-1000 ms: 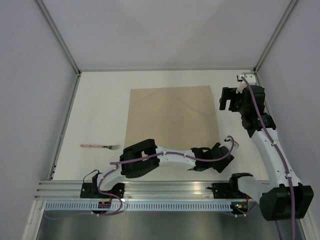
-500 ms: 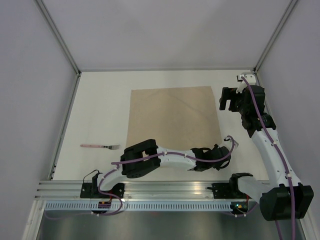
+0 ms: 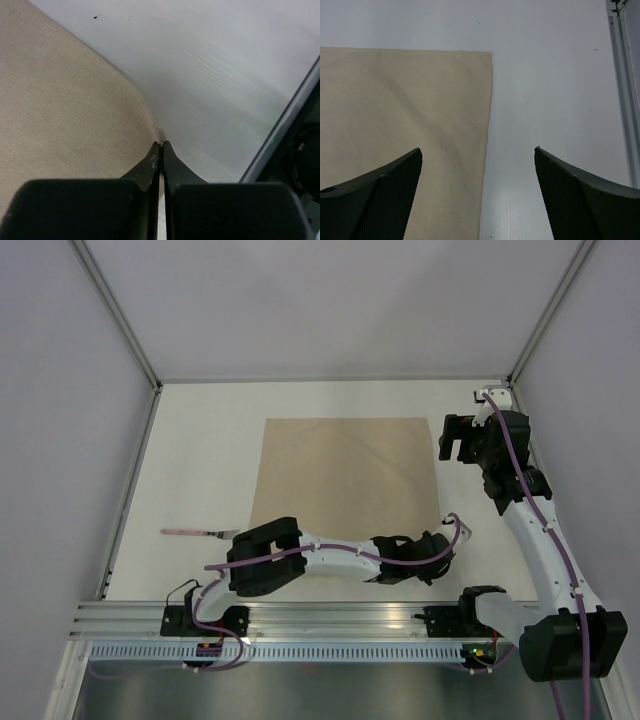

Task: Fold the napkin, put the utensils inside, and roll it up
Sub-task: Fold the napkin

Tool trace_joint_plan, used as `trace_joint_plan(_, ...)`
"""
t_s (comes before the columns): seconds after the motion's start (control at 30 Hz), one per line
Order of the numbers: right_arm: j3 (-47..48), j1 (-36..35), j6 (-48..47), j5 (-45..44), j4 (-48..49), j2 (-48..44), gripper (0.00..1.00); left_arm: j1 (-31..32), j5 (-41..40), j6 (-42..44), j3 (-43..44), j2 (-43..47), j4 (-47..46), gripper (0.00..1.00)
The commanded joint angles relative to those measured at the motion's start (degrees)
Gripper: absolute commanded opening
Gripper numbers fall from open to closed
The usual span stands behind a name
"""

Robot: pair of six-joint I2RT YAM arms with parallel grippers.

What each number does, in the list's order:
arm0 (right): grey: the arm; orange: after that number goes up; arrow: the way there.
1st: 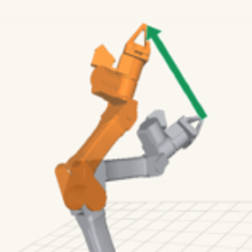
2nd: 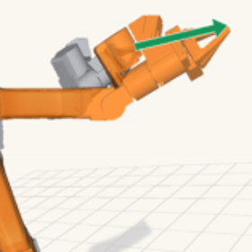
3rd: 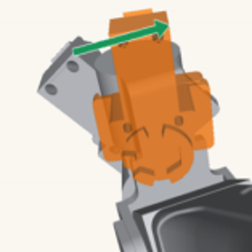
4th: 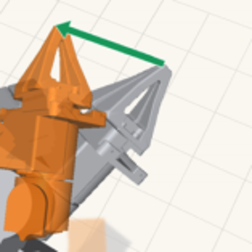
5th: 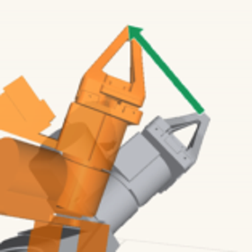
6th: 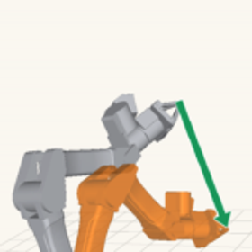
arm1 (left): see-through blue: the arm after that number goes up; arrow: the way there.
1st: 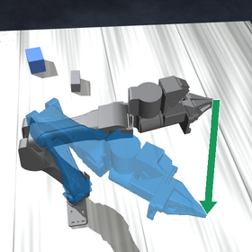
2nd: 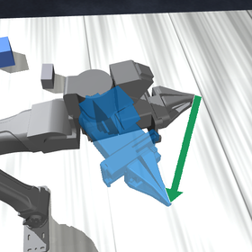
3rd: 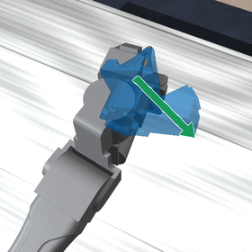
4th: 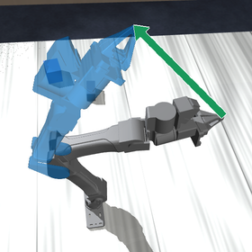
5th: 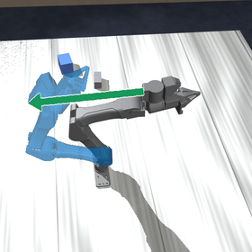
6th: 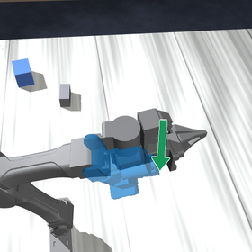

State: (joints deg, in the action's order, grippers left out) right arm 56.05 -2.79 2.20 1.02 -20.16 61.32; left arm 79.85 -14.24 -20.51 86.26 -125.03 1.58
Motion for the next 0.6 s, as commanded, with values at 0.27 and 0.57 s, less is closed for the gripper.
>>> trace_joint_plan(0.27,-0.33,0.06,0.53,-1.19,0.21,-1.64,0.98,-5.93,3.06,-5.93,-1.53,11.81,0.88,0.02)
trace_joint_plan(0.57,-0.33,0.15,0.53,-1.28,0.12,-1.91,0.98,-22.71,12.12,-12.09,-9.96,19.12,1.40,0.02)
